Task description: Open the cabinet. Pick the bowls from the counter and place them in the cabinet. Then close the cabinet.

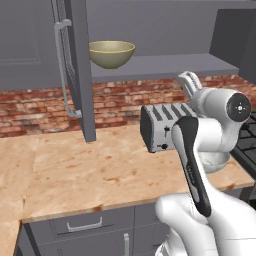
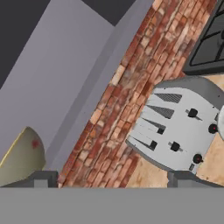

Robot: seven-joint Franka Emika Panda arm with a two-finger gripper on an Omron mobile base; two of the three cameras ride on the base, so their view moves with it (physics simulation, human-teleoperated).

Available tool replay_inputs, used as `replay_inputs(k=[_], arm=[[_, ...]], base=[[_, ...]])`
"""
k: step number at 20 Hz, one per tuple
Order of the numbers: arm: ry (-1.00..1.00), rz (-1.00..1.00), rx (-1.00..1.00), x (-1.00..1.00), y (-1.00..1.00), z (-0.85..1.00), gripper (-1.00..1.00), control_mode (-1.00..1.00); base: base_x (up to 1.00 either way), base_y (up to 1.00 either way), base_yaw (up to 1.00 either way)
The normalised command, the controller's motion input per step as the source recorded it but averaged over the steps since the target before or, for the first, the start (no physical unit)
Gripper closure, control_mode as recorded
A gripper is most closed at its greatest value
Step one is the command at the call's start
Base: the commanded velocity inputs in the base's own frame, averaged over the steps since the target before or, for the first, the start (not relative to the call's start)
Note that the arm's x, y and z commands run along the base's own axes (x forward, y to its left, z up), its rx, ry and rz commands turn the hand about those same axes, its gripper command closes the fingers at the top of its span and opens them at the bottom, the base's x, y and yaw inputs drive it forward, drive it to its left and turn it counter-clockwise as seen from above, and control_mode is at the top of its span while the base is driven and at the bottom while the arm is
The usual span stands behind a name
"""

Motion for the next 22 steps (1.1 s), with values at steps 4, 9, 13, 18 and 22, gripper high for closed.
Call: replay_inputs(k=[4, 9, 13, 18, 22], arm=[[0.16, 0.0, -0.09, -0.01, -0.1, -0.43, -1.0, -1.0], [0.2, 0.0, -0.07, 0.0, -0.11, -0.44, -1.0, -1.0], [0.25, 0.0, 0.0, 0.0, -0.11, -0.3, -1.0, -1.0], [0.21, 0.0, 0.0, 0.0, -0.15, -0.36, -1.0, -1.0], [0.21, 0.0, 0.0, 0.0, -0.16, -0.35, -1.0, -1.0]], base=[[0.0, 0.0, 0.0], [0.0, 0.0, 0.0], [0.0, 0.0, 0.0], [0.0, 0.0, 0.0], [0.0, 0.0, 0.0]])
